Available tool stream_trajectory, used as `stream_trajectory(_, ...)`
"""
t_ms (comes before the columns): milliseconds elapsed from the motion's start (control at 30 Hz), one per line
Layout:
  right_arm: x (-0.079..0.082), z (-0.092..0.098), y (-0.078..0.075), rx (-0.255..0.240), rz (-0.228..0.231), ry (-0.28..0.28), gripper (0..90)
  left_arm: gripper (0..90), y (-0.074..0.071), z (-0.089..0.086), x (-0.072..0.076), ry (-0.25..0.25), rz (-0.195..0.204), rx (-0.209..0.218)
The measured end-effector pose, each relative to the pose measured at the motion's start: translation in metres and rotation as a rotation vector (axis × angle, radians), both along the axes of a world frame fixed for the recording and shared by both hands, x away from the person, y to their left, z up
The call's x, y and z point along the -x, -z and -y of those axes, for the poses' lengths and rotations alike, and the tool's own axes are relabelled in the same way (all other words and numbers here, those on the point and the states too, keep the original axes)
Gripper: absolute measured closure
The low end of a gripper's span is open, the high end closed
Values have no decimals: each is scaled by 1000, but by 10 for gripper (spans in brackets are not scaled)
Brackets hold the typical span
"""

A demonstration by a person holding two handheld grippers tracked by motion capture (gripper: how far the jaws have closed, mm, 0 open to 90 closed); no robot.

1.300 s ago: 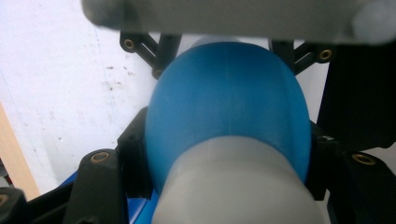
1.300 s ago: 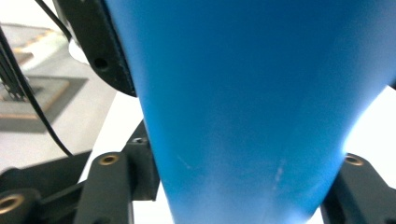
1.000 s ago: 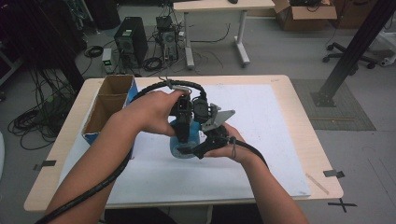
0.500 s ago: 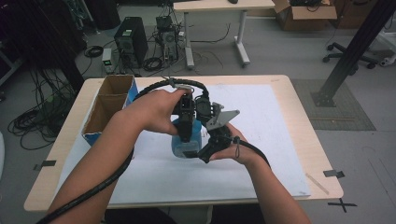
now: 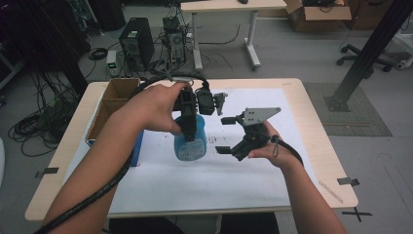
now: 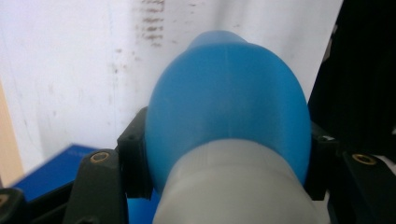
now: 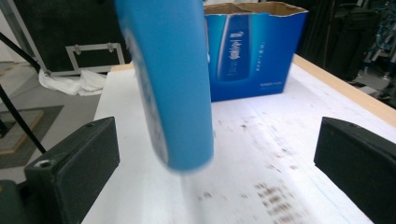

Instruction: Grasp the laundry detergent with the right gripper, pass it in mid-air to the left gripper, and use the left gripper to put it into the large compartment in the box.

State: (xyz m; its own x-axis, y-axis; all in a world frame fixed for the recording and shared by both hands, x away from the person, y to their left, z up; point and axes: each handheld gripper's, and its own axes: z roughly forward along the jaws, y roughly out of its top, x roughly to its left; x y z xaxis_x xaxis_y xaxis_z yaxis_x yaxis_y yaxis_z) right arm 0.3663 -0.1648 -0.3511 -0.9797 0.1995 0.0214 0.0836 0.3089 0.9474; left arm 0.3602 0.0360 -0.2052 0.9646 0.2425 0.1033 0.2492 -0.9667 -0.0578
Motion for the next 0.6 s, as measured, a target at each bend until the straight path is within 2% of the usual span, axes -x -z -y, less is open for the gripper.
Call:
stream_trajectory(67,-1,8,-5,18,9,2,0,376,-6,-2,-3,-64,9,3)
stream_trajectory(133,-2,17,-12,41,11,0,0,376,-11,-5,-5,-98,18,-6)
stream_trajectory(267,-5,30,-26,136,38,-30,0,376,-24,-10,-8,-165,36,-5)
stream_trajectory(367,-8,38,-35,197,36,-49,1,376,-33,-16,-9,-215,40,4)
stream_trajectory(433,-10,44,-41,240,31,-65,2,376,-41,-22,-11,-268,40,16)
stream_trajectory(500,-12,50,-48,283,27,-65,2,376,-48,-27,-13,-306,45,31)
stream_trajectory(600,-13,57,-54,319,34,-52,4,376,-57,-36,-16,-347,48,38)
